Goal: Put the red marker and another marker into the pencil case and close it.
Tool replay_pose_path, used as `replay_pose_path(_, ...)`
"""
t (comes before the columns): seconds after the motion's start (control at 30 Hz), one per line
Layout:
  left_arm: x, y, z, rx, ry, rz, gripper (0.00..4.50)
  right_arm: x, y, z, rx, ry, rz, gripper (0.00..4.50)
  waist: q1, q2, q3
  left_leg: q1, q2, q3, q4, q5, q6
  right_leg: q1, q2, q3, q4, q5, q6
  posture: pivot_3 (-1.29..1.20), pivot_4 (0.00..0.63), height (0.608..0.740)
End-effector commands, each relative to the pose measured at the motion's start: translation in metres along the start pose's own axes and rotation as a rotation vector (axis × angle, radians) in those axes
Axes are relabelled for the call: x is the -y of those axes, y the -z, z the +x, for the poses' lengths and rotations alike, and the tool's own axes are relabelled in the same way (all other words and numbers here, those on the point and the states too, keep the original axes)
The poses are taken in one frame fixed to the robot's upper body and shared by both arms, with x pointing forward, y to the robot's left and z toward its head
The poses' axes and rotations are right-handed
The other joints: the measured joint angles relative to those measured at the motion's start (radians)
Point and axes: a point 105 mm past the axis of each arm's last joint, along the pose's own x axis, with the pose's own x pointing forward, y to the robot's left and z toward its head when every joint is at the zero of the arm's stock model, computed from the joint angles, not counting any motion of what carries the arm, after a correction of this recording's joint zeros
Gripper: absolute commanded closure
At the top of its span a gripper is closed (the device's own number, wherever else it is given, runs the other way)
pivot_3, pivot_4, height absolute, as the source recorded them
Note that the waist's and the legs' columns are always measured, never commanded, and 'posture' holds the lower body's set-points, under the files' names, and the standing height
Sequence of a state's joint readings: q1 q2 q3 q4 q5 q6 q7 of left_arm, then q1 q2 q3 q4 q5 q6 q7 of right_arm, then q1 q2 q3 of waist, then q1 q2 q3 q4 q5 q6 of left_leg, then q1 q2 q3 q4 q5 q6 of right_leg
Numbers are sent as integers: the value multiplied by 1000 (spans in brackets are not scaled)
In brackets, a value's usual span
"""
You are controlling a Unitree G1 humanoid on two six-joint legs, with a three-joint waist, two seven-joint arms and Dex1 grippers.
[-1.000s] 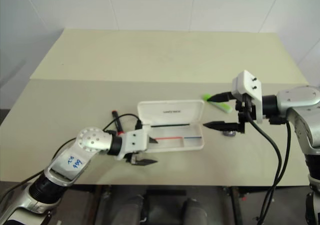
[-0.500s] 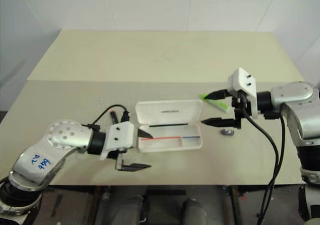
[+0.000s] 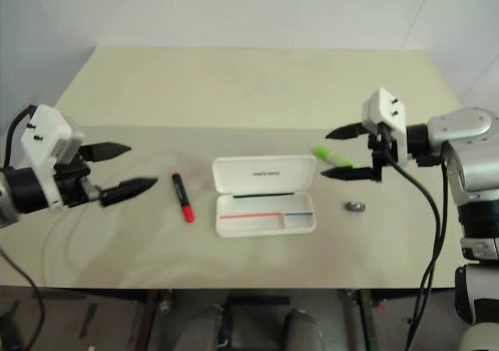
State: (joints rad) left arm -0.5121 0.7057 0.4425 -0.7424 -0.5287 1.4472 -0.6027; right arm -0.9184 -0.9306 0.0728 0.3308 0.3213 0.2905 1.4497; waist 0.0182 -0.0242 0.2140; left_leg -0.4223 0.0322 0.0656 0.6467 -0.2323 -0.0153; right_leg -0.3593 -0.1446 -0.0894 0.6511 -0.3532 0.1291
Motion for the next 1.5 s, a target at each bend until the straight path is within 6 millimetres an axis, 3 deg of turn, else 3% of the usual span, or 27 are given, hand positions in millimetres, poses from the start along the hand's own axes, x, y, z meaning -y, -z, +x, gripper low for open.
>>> replay_pose_path(0.03, -19, 1, 7, -14, -223, -72, 29, 4, -8, -4, 9, -8, -61, 0, 0, -2, 0, 0, 0, 0, 0, 0, -1, 0, 0, 0, 0, 0, 0, 0, 150, 740)
replay_pose_path(0.27, -10, 30, 34, -49, -358, -234, 29, 3, -11, -2, 27, -26, -75, 0, -4, -2, 1, -2, 2, 1, -3, -1, -3, -1, 3, 1, -5, 0, 0, 0, 150, 740)
replay_pose_path(0.5, -6, 66, 36, -119, -520, -366, 29, 2, -11, -5, 29, -30, -75, 0, -3, -2, 1, -2, 2, 1, -3, -2, -3, -1, 3, 1, -8, 0, 0, 0, 150, 740)
replay_pose_path(0.63, 5, 75, 49, -164, -495, -393, 29, 2, -11, -2, 33, -34, -75, 0, 2, -2, 1, -2, 2, 1, -3, -2, -4, 0, 3, 1, -8, 0, 0, 0, 150, 740)
replay_pose_path(0.77, 15, 71, 69, -168, -447, -438, 29, 2, -12, -3, 33, -34, -78, 0, 9, -3, 1, -2, 2, 1, -1, -2, -4, 0, 3, 0, -8, 0, 0, 0, 150, 740)
replay_pose_path(0.97, 12, 87, 82, -211, -484, -461, 29, 0, -13, -7, 27, -16, -83, 0, 5, -2, 1, -2, 2, 2, -3, -3, -4, 0, 3, 0, -9, 0, 0, 0, 150, 740)
replay_pose_path(1.27, 13, 95, 97, -234, -457, -459, 29, -5, -19, -18, 10, 18, -86, 0, 12, -2, 0, -1, 2, 1, -1, -3, -4, 1, 2, 0, -8, 0, 0, 0, 150, 740)
replay_pose_path(1.37, 13, 94, 100, -240, -439, -447, 624, -6, -15, -19, -28, 37, -102, 0, 11, 0, -1, 0, 2, 1, -1, -3, -4, 2, 2, 0, -7, 0, 0, 0, 150, 740)
replay_pose_path(1.5, 9, 91, 99, -234, -441, -439, 1898, -9, -18, -17, -21, 34, -115, 0, 11, 0, -1, 0, 2, 1, 0, -3, -4, 2, 2, 0, -6, 0, 0, 0, 150, 740)
